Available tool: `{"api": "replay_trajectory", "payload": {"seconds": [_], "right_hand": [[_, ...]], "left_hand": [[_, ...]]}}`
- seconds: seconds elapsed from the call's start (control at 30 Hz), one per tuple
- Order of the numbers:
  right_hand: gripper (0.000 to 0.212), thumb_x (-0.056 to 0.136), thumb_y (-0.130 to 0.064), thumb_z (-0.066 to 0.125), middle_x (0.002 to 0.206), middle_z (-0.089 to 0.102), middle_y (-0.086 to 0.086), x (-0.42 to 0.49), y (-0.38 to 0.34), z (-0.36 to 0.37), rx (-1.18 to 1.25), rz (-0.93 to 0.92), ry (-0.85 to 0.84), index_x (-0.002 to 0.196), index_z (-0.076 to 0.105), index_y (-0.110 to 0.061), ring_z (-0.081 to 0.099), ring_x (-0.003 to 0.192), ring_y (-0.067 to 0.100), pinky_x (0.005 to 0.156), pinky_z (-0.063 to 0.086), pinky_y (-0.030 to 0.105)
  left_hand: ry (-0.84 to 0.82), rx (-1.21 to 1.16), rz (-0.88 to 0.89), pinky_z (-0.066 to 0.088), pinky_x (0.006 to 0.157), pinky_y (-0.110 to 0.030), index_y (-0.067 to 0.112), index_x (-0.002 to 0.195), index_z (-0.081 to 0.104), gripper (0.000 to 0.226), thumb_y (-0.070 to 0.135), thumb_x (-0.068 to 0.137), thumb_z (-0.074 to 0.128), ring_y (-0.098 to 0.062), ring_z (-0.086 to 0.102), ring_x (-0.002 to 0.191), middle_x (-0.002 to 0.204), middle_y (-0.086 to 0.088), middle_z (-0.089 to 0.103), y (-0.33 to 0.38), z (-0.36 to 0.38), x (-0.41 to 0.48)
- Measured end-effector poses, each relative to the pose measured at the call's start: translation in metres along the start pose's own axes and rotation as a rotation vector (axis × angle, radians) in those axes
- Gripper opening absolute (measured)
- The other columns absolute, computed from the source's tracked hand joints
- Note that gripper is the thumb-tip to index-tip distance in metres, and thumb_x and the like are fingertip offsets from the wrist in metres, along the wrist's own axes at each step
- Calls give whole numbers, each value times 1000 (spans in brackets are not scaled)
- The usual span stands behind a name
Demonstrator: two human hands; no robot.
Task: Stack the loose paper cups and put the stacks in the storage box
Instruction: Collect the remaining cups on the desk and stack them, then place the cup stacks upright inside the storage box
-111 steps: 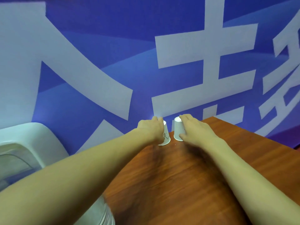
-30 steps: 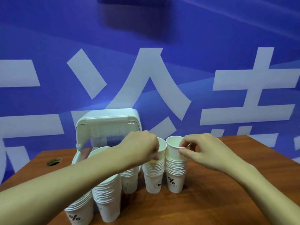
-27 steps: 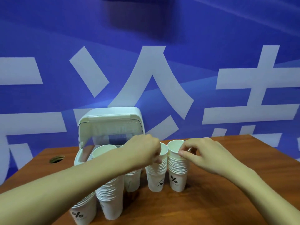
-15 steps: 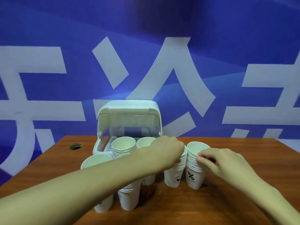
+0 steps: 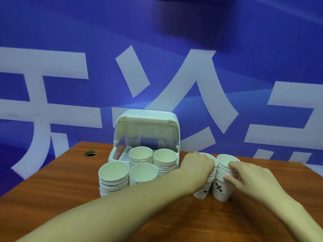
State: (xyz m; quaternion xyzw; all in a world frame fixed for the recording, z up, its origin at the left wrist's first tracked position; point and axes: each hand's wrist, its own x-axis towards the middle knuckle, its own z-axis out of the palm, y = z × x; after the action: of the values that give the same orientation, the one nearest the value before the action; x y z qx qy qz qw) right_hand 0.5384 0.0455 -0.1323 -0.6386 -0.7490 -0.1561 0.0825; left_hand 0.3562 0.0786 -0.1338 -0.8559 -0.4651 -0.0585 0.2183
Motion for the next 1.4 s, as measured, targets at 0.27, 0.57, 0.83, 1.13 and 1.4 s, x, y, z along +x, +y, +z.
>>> {"api": "replay_trajectory", "payload": {"seconds": [0.27,0.57,0.83,1.13,1.4], "right_hand": [[38,88,-49,63,111,68,-15,-24,-20,-25,117,-119,382,121,62,-31,70,68,13,46,46,27],[56,89,-57,53,134,58,-17,5,-137,-36,188,-382,166,140,43,-38,68,98,14,69,51,30],[48,87,-55,51,129,58,-13,19,-155,-12,87,-358,31,130,38,-41,64,105,18,76,50,37],[34,74,-45,71,83,66,-7,30,-155,5,27,-390,171,95,48,-30,63,60,22,46,33,28],[34,72,-46,71,80,66,-6,31,-152,14,74,-404,240,92,48,-31,62,58,23,46,29,28]], "left_hand": [[273,-67,7,37,65,-33,17,106,62,24,36,92,58,-30,60,96,104,-5,62,-45,-76,-54],[-66,-136,-168,39,55,-24,34,97,68,14,35,90,56,-4,51,65,63,26,49,-187,-81,-126],[-345,-443,-12,45,69,-9,30,111,71,29,25,83,66,20,53,67,77,28,61,-202,-40,-108],[-665,-335,-28,44,47,-23,11,87,70,25,33,77,71,-18,51,55,69,-4,61,-187,-30,-74],[-424,-200,-33,55,69,-36,23,64,59,23,36,77,73,-14,53,63,62,9,57,-175,-17,-80]]}}
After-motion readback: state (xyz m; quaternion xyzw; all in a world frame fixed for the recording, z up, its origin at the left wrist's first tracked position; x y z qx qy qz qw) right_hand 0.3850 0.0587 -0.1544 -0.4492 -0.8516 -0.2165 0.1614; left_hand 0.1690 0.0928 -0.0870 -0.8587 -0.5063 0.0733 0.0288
